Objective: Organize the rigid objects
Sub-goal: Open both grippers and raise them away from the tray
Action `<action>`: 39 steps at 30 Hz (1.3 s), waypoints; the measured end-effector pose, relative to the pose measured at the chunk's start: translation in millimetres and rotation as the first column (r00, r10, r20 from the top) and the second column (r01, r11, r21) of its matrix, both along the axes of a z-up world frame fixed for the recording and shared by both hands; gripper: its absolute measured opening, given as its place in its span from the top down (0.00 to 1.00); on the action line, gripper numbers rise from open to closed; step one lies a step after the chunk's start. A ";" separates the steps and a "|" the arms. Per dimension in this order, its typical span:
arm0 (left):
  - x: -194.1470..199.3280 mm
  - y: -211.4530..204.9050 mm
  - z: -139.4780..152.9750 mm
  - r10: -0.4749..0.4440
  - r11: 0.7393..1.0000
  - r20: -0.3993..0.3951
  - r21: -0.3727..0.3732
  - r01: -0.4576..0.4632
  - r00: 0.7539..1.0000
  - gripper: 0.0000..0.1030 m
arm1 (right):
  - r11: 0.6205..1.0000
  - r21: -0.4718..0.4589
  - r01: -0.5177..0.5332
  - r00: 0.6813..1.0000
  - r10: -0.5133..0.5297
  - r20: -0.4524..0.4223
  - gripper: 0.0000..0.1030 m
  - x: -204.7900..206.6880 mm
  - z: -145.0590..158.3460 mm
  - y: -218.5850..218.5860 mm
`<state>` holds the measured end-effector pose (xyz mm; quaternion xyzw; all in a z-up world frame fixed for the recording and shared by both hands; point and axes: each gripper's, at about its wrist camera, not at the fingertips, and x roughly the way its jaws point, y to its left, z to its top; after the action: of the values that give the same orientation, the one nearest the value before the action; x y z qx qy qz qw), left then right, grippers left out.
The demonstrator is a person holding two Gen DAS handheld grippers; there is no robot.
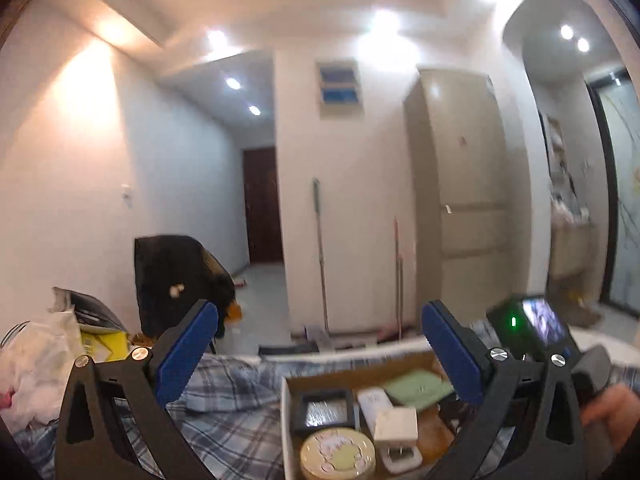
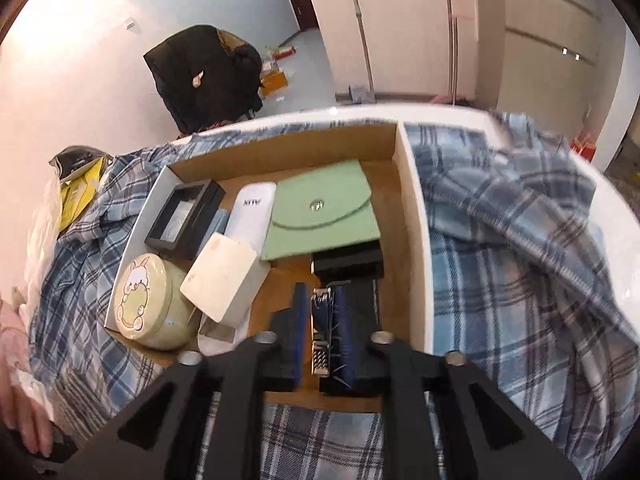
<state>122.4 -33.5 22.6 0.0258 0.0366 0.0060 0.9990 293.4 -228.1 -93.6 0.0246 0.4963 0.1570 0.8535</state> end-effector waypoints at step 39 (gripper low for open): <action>-137.4 26.5 12.1 -0.094 0.995 0.106 -0.019 0.096 0.990 0.00 | 0.997 -0.061 0.057 0.581 0.016 0.814 0.00 -235.4 105.5 -2.7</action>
<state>-15.1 -6.9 34.7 0.0153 -0.0174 -0.0408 0.9989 58.0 -230.8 11.8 -0.0786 0.0563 0.1210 0.9879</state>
